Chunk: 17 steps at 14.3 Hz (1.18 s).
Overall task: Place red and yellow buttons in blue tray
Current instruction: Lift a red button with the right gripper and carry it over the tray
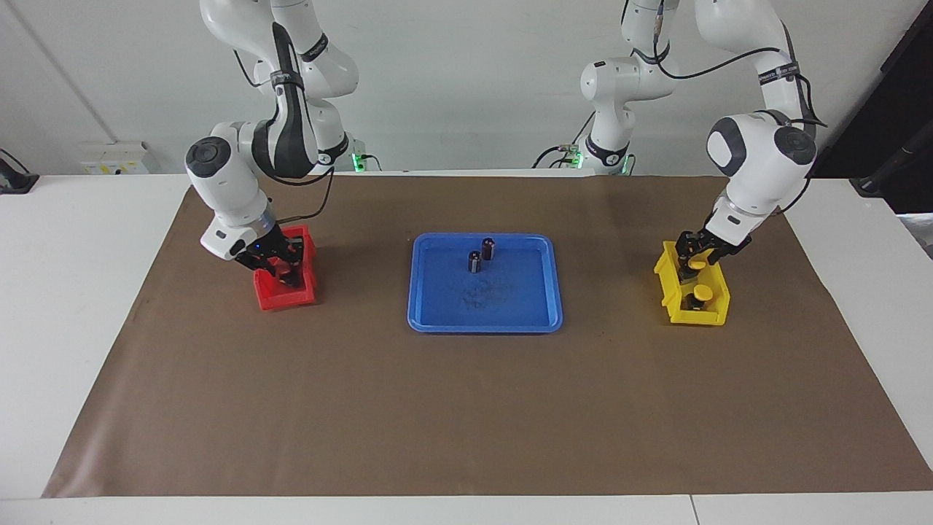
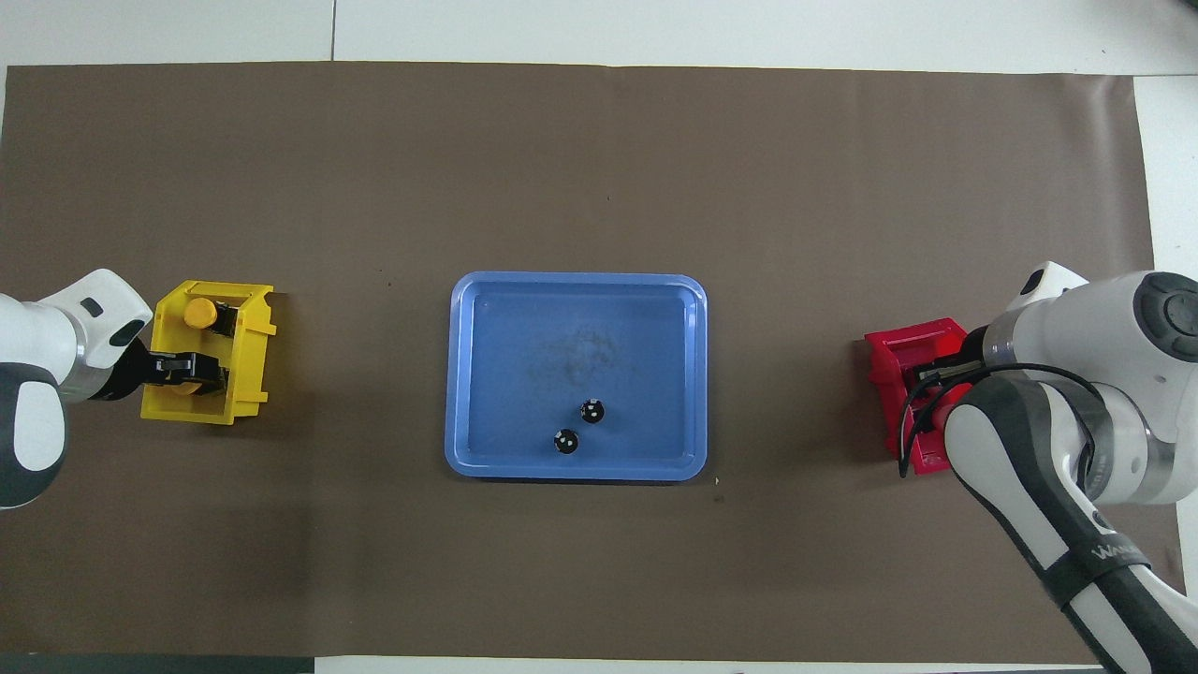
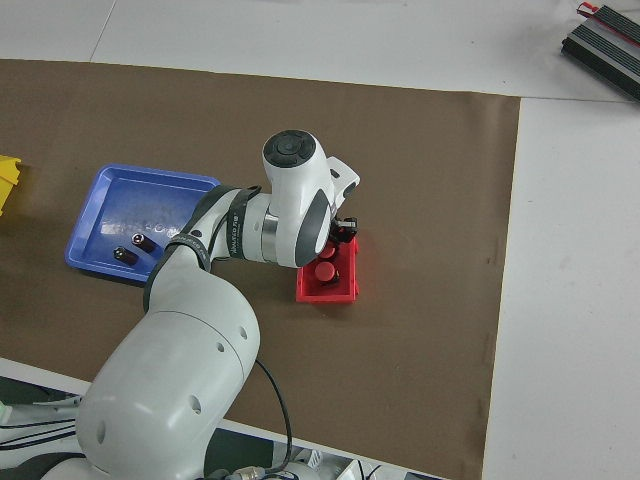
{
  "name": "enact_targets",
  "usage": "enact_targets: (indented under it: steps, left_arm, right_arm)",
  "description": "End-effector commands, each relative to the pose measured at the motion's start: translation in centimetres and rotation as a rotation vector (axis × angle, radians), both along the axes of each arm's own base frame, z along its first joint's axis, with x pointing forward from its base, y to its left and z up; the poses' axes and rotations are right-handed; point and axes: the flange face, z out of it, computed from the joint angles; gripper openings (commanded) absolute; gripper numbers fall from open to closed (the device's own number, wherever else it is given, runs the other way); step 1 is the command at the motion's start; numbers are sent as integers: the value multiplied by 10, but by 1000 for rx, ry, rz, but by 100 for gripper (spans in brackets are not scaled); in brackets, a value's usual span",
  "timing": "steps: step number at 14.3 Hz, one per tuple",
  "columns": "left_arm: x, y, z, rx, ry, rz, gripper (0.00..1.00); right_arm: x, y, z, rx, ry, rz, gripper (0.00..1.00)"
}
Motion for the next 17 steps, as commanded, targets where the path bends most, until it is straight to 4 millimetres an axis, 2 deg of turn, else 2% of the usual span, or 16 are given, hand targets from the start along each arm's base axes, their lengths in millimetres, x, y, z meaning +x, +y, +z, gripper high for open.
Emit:
enact_targets:
  steps: [1, 3, 4, 7, 9, 10, 12, 14, 15, 16, 17]
  left_arm:
    - [-4, -2, -2, 14, -17, -13, 71]
    - [-3, -2, -4, 15, -23, -15, 70]
    - [-3, -2, -5, 15, -26, -13, 69]
    - [-3, -1, -5, 15, -24, -12, 58]
    - [-3, 1, -5, 15, -24, -9, 57]
    - [-3, 1, -5, 15, -24, -9, 57]
    - [-3, 1, -5, 15, -26, -9, 56]
    - [-3, 3, -8, 15, -21, -9, 53]
    - [-2, 4, -7, 15, -23, -7, 50]
    - [-2, 4, -7, 15, -24, -7, 47]
    - [-2, 4, -7, 15, -24, -7, 39]
  right_arm:
    - [-5, -3, 6, 13, -17, 16, 24]
    - [8, -4, 22, 11, -6, 20, 23]
    - [22, -4, 37, 9, 14, 26, 23]
    - [62, 2, 94, 5, 82, 44, 23]
    - [77, 13, 130, 6, 95, 53, 23]
    - [84, 32, 147, 1, 91, 62, 23]
    - [101, 74, 167, 0, 68, 8, 23]
    - [106, 143, 172, 40, 15, -75, 23]
    - [105, 184, 167, 50, -14, -130, 22]
    - [97, 236, 158, 42, -25, -144, 20]
    - [90, 281, 141, 35, -19, -179, 20]
